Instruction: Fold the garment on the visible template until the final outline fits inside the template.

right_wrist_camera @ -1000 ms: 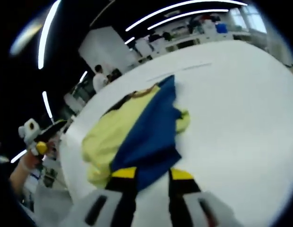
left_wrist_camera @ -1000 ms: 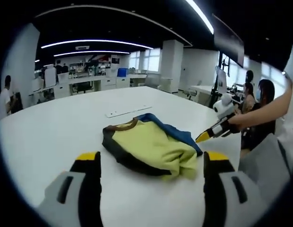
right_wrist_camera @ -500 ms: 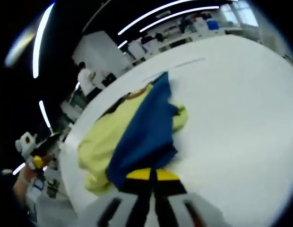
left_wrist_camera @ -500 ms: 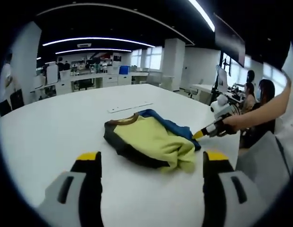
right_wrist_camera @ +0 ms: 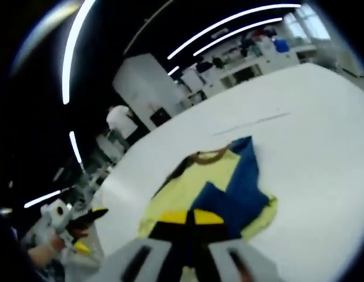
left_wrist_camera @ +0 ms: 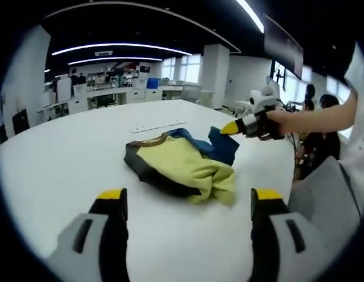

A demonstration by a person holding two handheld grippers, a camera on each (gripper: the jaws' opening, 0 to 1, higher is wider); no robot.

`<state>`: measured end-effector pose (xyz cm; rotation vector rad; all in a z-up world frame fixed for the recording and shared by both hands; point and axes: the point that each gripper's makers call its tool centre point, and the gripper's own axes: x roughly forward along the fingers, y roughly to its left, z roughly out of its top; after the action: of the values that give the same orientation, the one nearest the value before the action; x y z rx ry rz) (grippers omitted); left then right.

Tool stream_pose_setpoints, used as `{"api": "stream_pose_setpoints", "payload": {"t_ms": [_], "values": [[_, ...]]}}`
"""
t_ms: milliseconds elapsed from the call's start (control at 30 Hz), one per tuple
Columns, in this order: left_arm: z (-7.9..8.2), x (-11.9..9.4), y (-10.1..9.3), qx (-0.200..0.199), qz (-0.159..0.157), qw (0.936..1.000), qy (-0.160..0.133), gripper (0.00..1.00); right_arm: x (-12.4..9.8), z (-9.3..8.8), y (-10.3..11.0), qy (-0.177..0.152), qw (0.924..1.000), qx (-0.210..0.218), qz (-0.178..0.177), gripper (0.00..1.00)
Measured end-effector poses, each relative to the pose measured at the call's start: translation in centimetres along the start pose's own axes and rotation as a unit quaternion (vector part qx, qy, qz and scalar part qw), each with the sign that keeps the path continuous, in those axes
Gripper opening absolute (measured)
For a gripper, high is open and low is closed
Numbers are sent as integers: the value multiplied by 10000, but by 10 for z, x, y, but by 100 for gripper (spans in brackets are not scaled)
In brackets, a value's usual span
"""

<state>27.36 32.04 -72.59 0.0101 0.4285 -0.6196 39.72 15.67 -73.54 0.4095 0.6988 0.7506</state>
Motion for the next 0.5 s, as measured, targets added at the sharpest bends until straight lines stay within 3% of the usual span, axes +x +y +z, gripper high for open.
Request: {"api": "stream_pose_setpoints", "payload": {"t_ms": [267,500], "values": [[-3,-5,3,-84,89,9999,-35,82,48,-22,7,523,9983,-245,3,0],[-6,-7,2,-112,114,9999,-17,81,59,-38,11,756,9965,-358,-25,0]]}}
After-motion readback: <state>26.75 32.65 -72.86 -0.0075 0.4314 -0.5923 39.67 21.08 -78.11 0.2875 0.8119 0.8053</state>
